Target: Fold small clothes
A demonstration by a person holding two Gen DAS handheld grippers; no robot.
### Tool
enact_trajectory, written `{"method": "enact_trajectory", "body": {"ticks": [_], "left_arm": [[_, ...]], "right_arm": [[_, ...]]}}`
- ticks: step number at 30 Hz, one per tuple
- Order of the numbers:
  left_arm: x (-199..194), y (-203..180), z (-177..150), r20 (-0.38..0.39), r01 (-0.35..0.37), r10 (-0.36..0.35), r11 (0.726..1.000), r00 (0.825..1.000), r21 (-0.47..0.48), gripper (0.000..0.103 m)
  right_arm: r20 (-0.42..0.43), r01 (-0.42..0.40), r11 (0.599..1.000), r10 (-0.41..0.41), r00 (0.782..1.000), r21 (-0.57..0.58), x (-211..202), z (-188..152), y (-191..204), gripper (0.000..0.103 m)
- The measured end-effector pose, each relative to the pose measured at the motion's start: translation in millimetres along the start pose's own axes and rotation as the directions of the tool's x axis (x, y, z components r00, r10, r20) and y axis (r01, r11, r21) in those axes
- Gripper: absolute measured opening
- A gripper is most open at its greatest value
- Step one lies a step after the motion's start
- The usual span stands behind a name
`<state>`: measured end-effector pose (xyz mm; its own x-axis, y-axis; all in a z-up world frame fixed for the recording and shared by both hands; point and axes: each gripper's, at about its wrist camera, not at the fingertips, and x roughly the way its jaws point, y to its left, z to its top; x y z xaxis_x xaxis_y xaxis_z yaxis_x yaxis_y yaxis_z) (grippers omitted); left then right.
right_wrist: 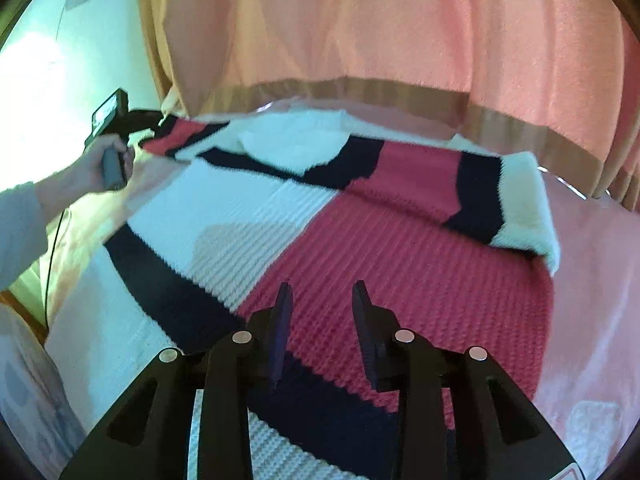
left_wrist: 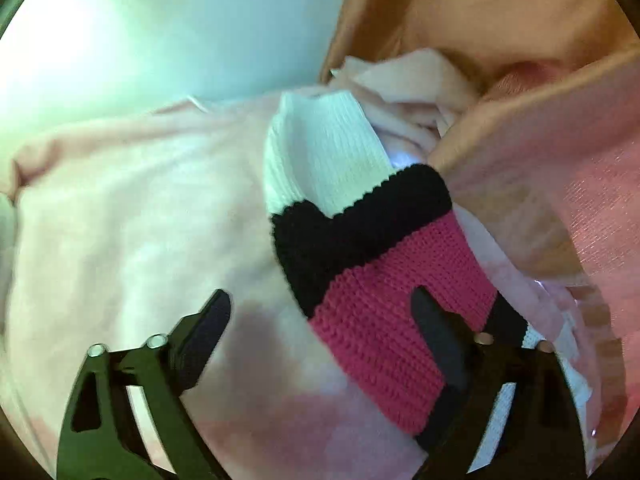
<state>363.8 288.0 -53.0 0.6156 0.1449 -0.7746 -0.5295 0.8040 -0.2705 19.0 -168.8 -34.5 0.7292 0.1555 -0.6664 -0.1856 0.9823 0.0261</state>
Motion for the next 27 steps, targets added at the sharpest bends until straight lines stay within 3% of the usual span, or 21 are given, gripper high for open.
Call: {"method": "enact_trajectory", "body": {"ticks": [1, 3, 4, 9, 14, 17, 18, 22, 23, 24, 25, 27], "left_arm": [[2, 0, 0, -0.003, 0.004, -0.004, 1.0, 1.0, 0.019, 0.06], [6, -6, 0, -0.017, 0.009, -0.008, 0.998, 1.0, 0.064, 0.015], [4, -12, 1, -0.012, 0.006, -0.005, 0.996, 1.0, 0.09, 0.007], [-50, -49, 0, 0.143, 0.007, -0.04, 0.975, 0.989, 0.22, 0.006], [-147, -123, -37, 0.237, 0.106, -0.231, 0.89, 0.944, 0.444, 0.006], [-213, -171, -86, 0.213, 0.214, -0.394, 0.794, 0.894, 0.57, 0.006], [-235, -191, -110, 0.181, 0.257, -0.452, 0.744, 0.874, 0.617, 0.006], [-273, -244, -192, 0.025, 0.372, -0.556, 0.589, 0.831, 0.718, 0.006], [-276, -257, -218, -0.019, 0.39, -0.562, 0.548, 0.827, 0.74, 0.006], [-279, -265, -236, -0.045, 0.398, -0.562, 0.524, 0.826, 0.753, 0.006], [-276, -279, -267, -0.095, 0.402, -0.548, 0.474, 0.831, 0.783, 0.006], [-262, -295, -303, -0.154, 0.403, -0.508, 0.427, 0.848, 0.81, 0.01]], "right_arm": [[-0.005, 0.008, 1.0, -0.008, 1.0, -0.005, 3, -1, 1, 0.031], [-0.01, 0.012, 1.0, -0.011, 1.0, 0.006, 7, 0, -1, 0.033], [-0.008, 0.015, 1.0, -0.015, 1.0, 0.015, 6, -1, -4, 0.034], [0.021, 0.034, 0.998, -0.035, 0.999, 0.048, 0, 3, -12, 0.035], [0.063, 0.045, 0.997, -0.049, 0.997, 0.062, -12, 11, -18, 0.035], [0.1, 0.048, 0.996, -0.055, 0.993, 0.071, -24, 14, -22, 0.035], [0.112, 0.049, 0.996, -0.056, 0.992, 0.07, -28, 15, -23, 0.035], [0.156, 0.066, 0.997, -0.073, 0.985, 0.05, -45, 17, -26, 0.043], [0.159, 0.067, 0.996, -0.074, 0.984, 0.05, -48, 17, -28, 0.043], [0.159, 0.064, 0.996, -0.072, 0.985, 0.054, -50, 18, -29, 0.043], [0.159, 0.061, 0.997, -0.07, 0.985, 0.055, -50, 18, -31, 0.044], [0.15, 0.074, 0.996, -0.081, 0.985, 0.056, -50, 18, -33, 0.048]]}}
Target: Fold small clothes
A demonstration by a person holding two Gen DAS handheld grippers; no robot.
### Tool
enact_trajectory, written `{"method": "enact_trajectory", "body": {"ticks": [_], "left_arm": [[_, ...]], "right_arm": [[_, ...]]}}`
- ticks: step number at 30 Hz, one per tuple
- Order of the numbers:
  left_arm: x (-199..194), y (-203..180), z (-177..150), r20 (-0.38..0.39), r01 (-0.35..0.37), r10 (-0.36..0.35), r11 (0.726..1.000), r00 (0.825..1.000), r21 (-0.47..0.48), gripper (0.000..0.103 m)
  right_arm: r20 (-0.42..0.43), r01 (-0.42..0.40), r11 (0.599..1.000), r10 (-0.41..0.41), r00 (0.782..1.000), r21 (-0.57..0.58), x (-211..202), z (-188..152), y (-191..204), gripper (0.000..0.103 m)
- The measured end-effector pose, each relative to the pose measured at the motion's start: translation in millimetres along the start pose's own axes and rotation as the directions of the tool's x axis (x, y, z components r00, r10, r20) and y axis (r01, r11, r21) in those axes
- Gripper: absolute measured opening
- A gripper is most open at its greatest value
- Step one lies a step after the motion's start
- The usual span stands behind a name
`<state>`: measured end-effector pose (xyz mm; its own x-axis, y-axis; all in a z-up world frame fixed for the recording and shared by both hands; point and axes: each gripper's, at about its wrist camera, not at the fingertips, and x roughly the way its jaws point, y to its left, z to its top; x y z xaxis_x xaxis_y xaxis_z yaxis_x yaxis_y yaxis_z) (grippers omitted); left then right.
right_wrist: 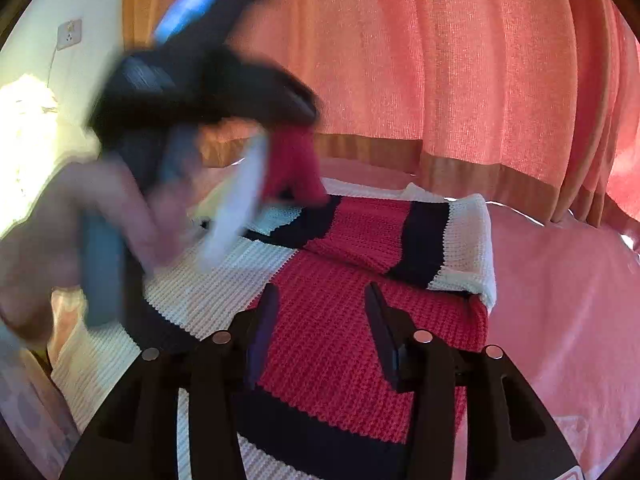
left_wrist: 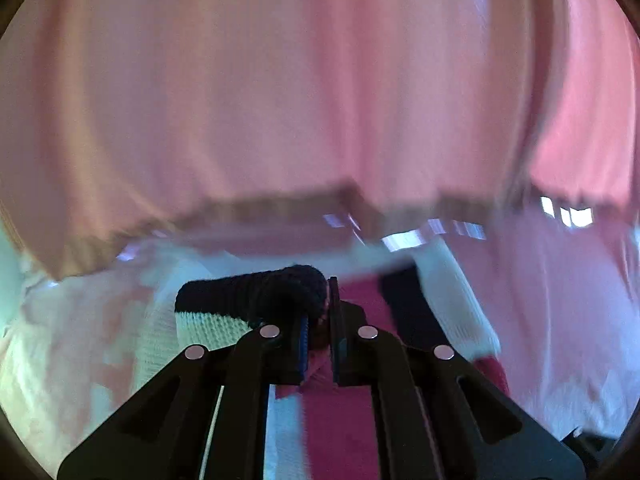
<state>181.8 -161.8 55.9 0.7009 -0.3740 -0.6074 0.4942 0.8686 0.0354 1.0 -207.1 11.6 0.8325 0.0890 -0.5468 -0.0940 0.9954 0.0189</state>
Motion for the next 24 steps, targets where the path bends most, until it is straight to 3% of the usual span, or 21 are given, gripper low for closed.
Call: {"method": "enact_trajectory", "body": {"ticks": [2, 4, 6, 9, 12, 15, 17, 21, 24], "left_arm": [[20, -7, -17, -0.059, 0.008, -0.008, 1.0, 0.998, 0.001, 0.013], [35, 1, -26, -0.095, -0.007, 0.006, 1.0, 0.995, -0.013, 0.023], [32, 30, -31, -0.095, -0.041, 0.035, 0.998, 0.995, -0.056, 0.052], [4, 74, -36, -0.073, -0.039, 0.026, 0.983, 0.997, -0.178, 0.076], [-18, 134, -50, -0.056, -0.053, 0.036, 0.938, 0.998, -0.343, 0.08], [-24, 168, -56, -0.064, -0.037, 0.008, 0.888, 0.998, -0.458, 0.08], [-28, 183, -63, -0.052, 0.005, -0.037, 0.859, 0.998, -0.512, 0.08], [-40, 188, -66, -0.049, -0.04, 0.019, 0.878, 0.999, -0.477, 0.08], [-29, 184, -73, -0.097, -0.054, 0.01, 0.886, 0.995, -0.461, 0.08]], "right_arm": [[-0.025, -0.003, 1.0, 0.003, 1.0, 0.009, 3, 0, -3, 0.052], [-0.038, 0.008, 1.0, -0.007, 0.999, 0.013, 3, -1, -7, 0.054], [-0.039, 0.02, 1.0, -0.02, 0.999, 0.018, 2, 1, -11, 0.057], [-0.036, 0.029, 0.997, -0.027, 0.999, 0.068, 2, 7, -25, 0.06], [-0.027, 0.05, 0.995, -0.047, 0.999, 0.088, 5, 12, -31, 0.062], [-0.033, 0.045, 0.999, -0.045, 0.998, -0.001, 12, 18, -8, 0.062], [-0.041, -0.013, 0.996, 0.01, 0.999, -0.083, 18, 15, 22, 0.063], [-0.118, -0.079, 0.98, 0.057, 0.991, -0.182, 46, 6, 73, 0.067], [-0.159, -0.077, 0.986, 0.053, 0.986, -0.146, 78, 5, 80, 0.067]]}}
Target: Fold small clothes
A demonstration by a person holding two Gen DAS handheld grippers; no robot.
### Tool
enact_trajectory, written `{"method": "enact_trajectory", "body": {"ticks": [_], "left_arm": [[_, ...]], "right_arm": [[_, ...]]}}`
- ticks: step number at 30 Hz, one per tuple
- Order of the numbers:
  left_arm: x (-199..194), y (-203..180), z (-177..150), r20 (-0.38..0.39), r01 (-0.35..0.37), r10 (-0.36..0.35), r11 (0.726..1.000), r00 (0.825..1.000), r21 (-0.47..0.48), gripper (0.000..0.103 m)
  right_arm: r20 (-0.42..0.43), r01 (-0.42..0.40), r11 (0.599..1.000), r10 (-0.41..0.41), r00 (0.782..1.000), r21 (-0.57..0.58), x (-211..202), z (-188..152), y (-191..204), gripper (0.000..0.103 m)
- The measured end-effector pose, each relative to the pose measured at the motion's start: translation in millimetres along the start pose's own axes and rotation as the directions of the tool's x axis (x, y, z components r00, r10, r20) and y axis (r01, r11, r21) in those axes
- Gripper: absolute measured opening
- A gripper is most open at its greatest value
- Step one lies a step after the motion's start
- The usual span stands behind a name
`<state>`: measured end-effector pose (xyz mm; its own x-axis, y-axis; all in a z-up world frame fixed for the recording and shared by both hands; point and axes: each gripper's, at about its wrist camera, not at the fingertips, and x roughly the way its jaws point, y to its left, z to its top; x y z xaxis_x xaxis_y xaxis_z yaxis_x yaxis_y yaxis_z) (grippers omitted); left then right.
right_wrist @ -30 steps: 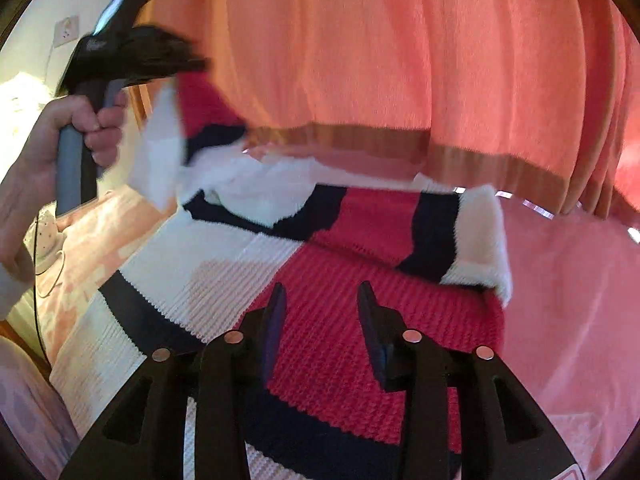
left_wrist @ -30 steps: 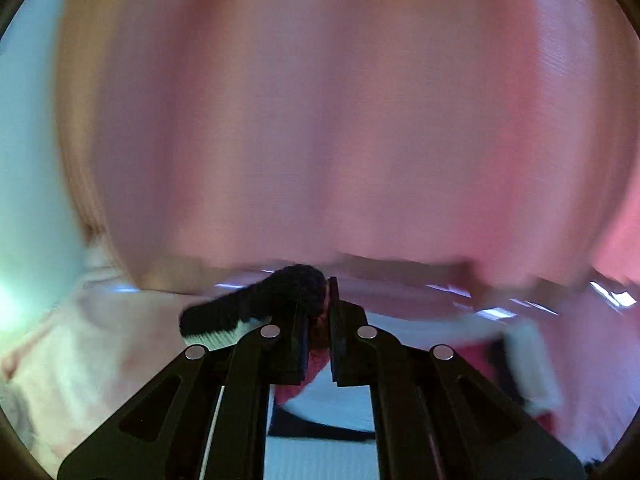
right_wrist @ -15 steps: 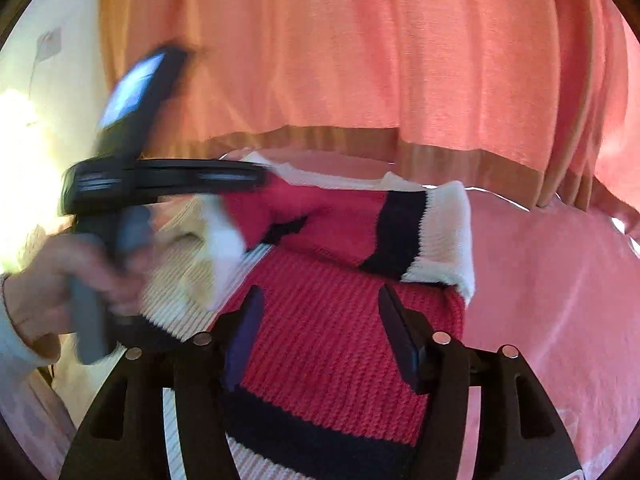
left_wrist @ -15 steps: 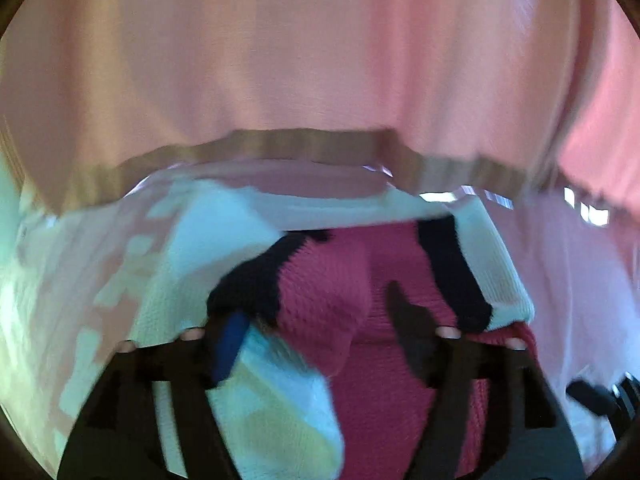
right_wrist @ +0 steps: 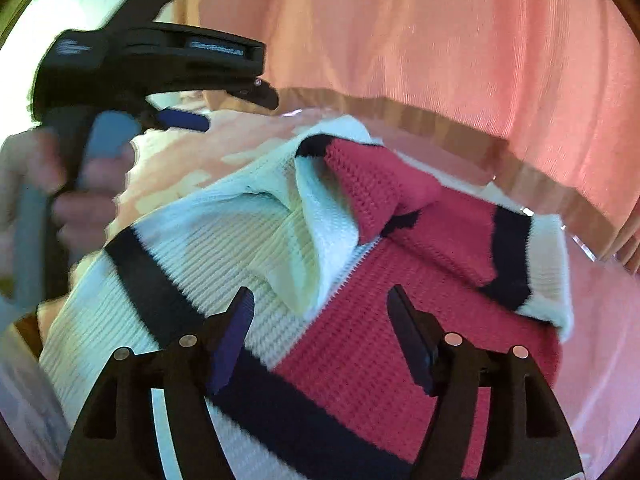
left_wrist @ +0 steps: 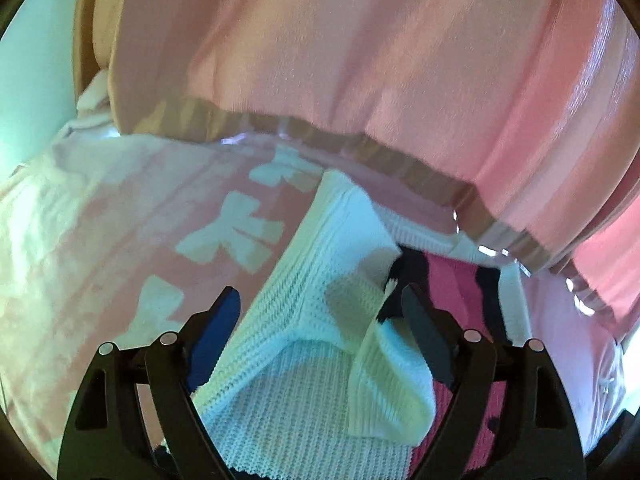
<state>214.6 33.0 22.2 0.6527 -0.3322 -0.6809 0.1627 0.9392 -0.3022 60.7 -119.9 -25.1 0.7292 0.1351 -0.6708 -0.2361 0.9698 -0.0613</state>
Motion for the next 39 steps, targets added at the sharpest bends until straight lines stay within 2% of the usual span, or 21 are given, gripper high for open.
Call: {"method": "enact_trajectory", "body": {"ticks": [2, 3, 4, 5, 6, 8, 11, 13, 14, 15, 16, 20, 22, 26, 29, 31, 32, 33, 34, 36, 39], "left_arm": [[7, -1, -6, -0.027, 0.0, 0.001, 1.0, 1.0, 0.014, 0.08], [10, 0, -8, -0.031, -0.01, 0.011, 1.0, 0.999, 0.023, 0.08], [13, -2, -9, -0.033, -0.032, 0.034, 0.999, 0.999, 0.041, 0.08], [14, -2, -10, -0.031, -0.044, 0.046, 0.997, 0.998, 0.056, 0.08], [14, -2, -10, -0.024, -0.056, 0.058, 0.996, 0.998, 0.063, 0.08], [12, 1, -6, -0.013, -0.05, 0.051, 0.998, 0.999, 0.044, 0.08], [8, 3, -3, -0.005, -0.036, 0.036, 0.999, 0.999, 0.027, 0.08], [8, 2, -4, -0.012, -0.04, 0.04, 0.999, 0.999, 0.027, 0.08], [10, 0, -5, -0.021, -0.035, 0.036, 0.999, 0.999, 0.027, 0.08], [14, -3, -7, -0.041, -0.029, 0.03, 0.999, 0.999, 0.024, 0.08], [17, -5, -9, -0.056, -0.017, 0.018, 1.0, 0.998, 0.02, 0.08], [30, -21, -21, -0.134, 0.024, -0.024, 1.0, 0.991, 0.002, 0.08], [37, -25, -27, -0.16, 0.021, -0.025, 0.999, 0.987, -0.029, 0.08], [53, -17, -29, -0.182, -0.005, -0.02, 0.991, 0.983, -0.136, 0.08], [66, -10, -24, -0.186, -0.037, 0.006, 0.986, 0.983, -0.161, 0.08], [76, -2, -23, -0.187, -0.059, 0.025, 0.983, 0.982, -0.174, 0.076], [81, 3, -23, -0.186, -0.079, 0.045, 0.981, 0.982, -0.178, 0.064], [84, 5, -22, -0.185, -0.092, 0.058, 0.98, 0.981, -0.178, 0.049], [86, 10, -21, -0.174, -0.118, 0.086, 0.976, 0.981, -0.182, 0.043], [85, 21, -18, -0.157, -0.131, 0.099, 0.969, 0.983, -0.211, 0.025], [79, 39, -11, -0.118, -0.158, 0.132, 0.953, 0.984, -0.258, 0.02]], "right_arm": [[-0.053, -0.032, 0.996, 0.036, 0.998, 0.081, 23, 3, -11, 0.067], [-0.082, -0.045, 0.99, 0.057, 0.995, 0.137, 39, 3, -18, 0.061], [-0.099, -0.059, 0.985, 0.075, 0.992, 0.159, 50, 4, -22, 0.047], [-0.125, -0.083, 0.979, 0.107, 0.986, 0.184, 59, 5, -25, 0.004], [-0.128, -0.115, 0.969, 0.145, 0.981, 0.22, 62, 8, -29, 0.006], [0.001, -0.169, 0.941, 0.176, 0.984, 0.294, 33, 25, -44, 0.006], [0.224, -0.118, 0.921, 0.034, 0.974, 0.371, -39, 47, -86, 0.007], [0.238, 0.164, 0.888, -0.286, 0.928, 0.429, -78, 42, -120, 0.018], [0.183, 0.368, 0.839, -0.467, 0.865, 0.4, -81, 38, -126, 0.046], [0.132, 0.53, 0.784, -0.592, 0.795, 0.323, -77, 33, -129, 0.053], [0.091, 0.608, 0.758, -0.64, 0.763, 0.236, -72, 23, -134, 0.053], [0.017, 0.441, 0.86, -0.46, 0.888, 0.257, -77, -5, -151, 0.056], [-0.008, 0.376, 0.896, -0.386, 0.923, 0.235, -67, -8, -152, 0.061], [-0.02, 0.262, 0.955, -0.261, 0.965, 0.141, -40, -19, -128, 0.063], [-0.063, 0.228, 0.973, -0.229, 0.971, -0.024, -21, -29, -95, 0.067], [-0.123, 0.259, 0.959, -0.273, 0.954, -0.119, 0, -38, -86, 0.065], [-0.144, 0.262, 0.956, -0.279, 0.949, -0.129, 7, -39, -86, 0.051], [-0.166, 0.24, 0.964, -0.257, 0.952, -0.118, 13, -40, -89, 0.015], [-0.186, 0.223, 0.971, -0.235, 0.954, -0.084, 17, -35, -96, 0.008], [-0.126, 0.233, 0.972, -0.236, 0.963, -0.036, 5, -15, -106, 0.008], [0.077, 0.254, 0.963, -0.261, 0.962, 0.086, -43, 37, -134, 0.008]]}}
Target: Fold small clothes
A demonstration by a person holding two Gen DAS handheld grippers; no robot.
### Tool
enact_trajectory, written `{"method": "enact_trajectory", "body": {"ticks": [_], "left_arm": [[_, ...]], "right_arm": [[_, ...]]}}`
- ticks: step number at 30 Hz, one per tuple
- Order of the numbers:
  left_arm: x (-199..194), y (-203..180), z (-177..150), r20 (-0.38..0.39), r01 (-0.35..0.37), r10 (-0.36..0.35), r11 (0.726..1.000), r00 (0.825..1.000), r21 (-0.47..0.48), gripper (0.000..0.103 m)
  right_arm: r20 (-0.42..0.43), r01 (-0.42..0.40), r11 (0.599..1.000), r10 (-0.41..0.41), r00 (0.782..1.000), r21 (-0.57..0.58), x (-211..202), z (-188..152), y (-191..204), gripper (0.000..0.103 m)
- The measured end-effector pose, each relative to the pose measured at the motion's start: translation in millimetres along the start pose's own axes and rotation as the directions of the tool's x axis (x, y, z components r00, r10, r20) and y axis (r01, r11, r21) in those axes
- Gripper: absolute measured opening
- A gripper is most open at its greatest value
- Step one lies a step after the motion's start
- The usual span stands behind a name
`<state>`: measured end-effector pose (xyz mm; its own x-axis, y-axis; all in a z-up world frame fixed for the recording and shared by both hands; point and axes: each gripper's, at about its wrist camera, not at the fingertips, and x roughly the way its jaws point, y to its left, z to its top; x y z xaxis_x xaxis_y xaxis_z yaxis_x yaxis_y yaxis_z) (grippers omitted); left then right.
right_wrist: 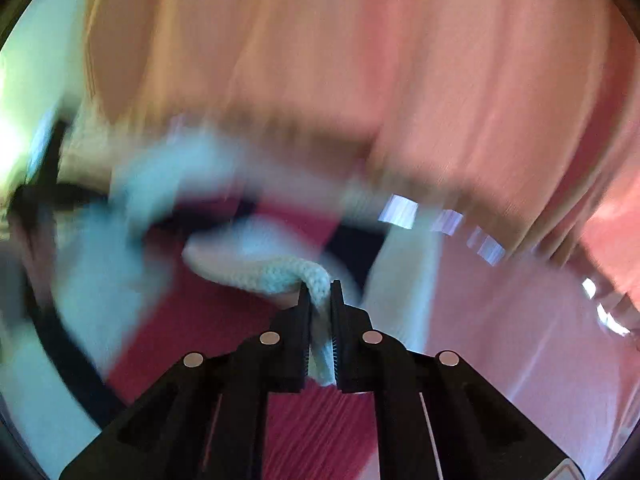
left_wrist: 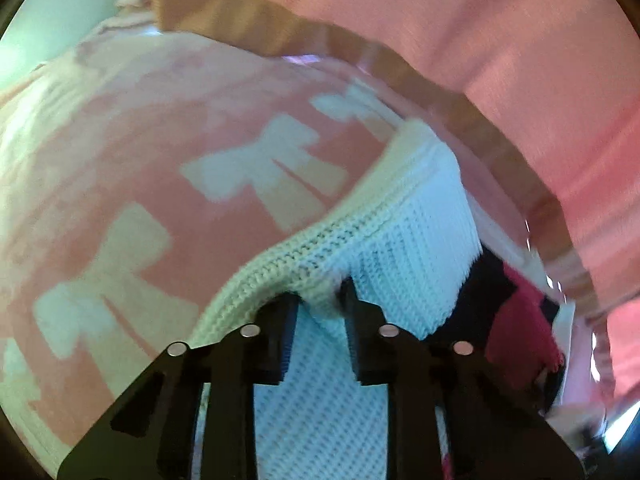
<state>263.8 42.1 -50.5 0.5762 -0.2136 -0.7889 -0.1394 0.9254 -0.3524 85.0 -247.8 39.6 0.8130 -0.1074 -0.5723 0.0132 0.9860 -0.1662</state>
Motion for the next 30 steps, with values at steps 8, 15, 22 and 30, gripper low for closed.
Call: {"method": "enact_trajectory", "body": {"ticks": [8, 15, 22, 30], "left_arm": [[0, 18, 1, 0.028, -0.068, 0.068, 0.998, 0.997, -0.001, 0.026], [-4, 10, -1, 0.078, -0.038, 0.037, 0.999, 0.996, 0.002, 0.068], [1, 17, 2, 0.094, -0.079, 0.081, 0.996, 0.992, -0.03, 0.028], [-19, 35, 13, 0.181, -0.103, 0.118, 0.991, 0.976, -0.09, 0.007]], "right_arm": [[-0.261, 0.12, 0.981, -0.078, 0.962, 0.151, 65, -15, -84, 0.027], [-0.288, -0.023, 0.952, 0.115, 0.951, 0.305, 72, -56, -75, 0.062], [-0.26, -0.026, 0.944, 0.117, 0.959, 0.329, 70, -54, -55, 0.026], [-0.284, 0.07, 0.987, -0.027, 0.958, 0.144, 50, -41, -28, 0.035]]}}
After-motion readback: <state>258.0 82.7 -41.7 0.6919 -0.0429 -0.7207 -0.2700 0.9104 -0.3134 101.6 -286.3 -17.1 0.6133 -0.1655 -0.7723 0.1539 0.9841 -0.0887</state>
